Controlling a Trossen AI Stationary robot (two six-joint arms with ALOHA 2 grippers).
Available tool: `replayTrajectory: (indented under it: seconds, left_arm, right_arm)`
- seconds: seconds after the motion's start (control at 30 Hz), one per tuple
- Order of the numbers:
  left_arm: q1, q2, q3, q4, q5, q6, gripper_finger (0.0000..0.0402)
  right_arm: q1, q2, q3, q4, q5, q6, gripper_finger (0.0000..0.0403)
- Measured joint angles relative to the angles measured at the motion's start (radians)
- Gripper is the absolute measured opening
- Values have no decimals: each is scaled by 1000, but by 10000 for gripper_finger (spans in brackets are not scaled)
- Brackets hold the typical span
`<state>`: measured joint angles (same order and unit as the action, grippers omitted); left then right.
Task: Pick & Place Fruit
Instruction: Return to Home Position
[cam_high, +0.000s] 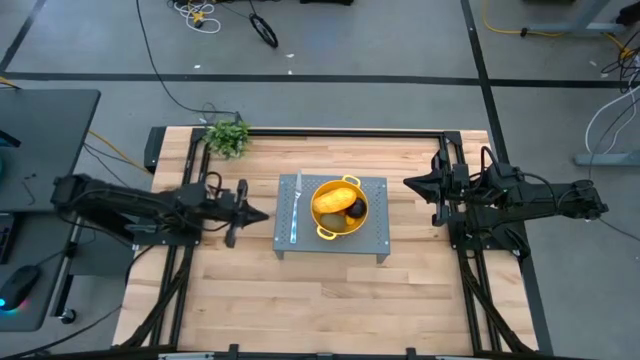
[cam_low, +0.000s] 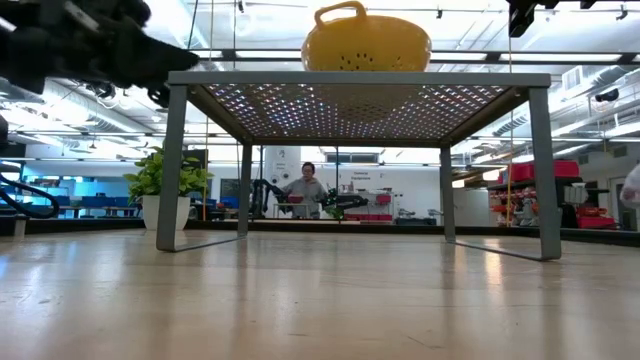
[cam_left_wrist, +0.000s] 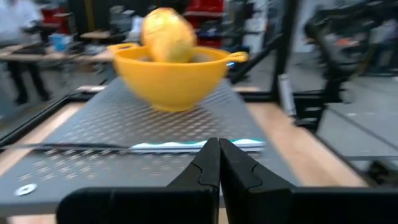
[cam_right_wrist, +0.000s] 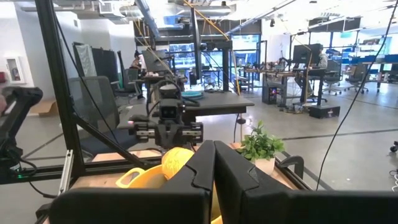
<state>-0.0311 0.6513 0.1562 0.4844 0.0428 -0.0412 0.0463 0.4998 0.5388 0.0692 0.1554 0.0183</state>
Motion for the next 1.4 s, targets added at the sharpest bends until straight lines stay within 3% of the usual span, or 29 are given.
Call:
replayTrajectory:
  seconds: [0.13,0.33,0.73,0.97,1.4]
  left_arm:
    - [0,-86,-49,3,80,1,3]
    - [0,-189,-124,4,86,2,2]
    - [0,-319,-148,-30,-8,79,2]
    - [0,-451,-148,-166,48,52,3]
    - [0,-651,-149,-420,-6,41,3]
  right_arm:
    - [0,0,0,0,0,0,15]
    - [0,0,0,0,0,0,15]
    - [0,0,0,0,0,0,15]
    - [0,0,0,0,0,0,15]
    - [0,0,0,0,0,0,15]
